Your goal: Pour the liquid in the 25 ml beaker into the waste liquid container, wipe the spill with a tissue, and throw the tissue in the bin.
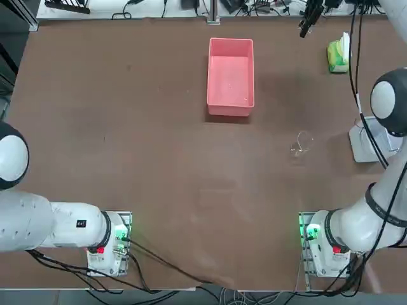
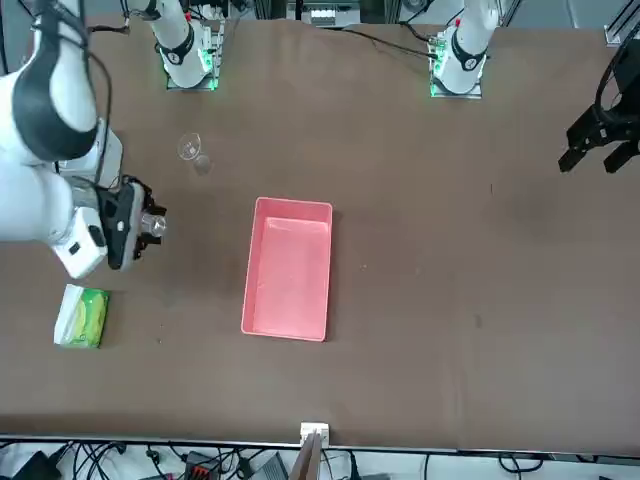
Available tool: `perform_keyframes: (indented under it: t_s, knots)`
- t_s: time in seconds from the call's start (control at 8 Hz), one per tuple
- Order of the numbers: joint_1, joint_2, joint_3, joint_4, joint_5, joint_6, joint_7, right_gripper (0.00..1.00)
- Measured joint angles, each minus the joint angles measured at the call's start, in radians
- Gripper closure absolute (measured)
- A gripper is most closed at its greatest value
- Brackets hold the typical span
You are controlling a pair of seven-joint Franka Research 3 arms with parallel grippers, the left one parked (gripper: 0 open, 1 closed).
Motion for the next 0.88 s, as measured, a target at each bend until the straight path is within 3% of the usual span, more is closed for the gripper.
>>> perform_keyframes:
  t_s: [0.62, 0.88]
  knots:
    - [-0.169, 0.007, 0.0, -0.238, 0.292, 0.132, -0.522, 0.53]
    - [-0.215, 0.047, 0.0, -0.303, 0.371, 0.154, -0.734, 0.53]
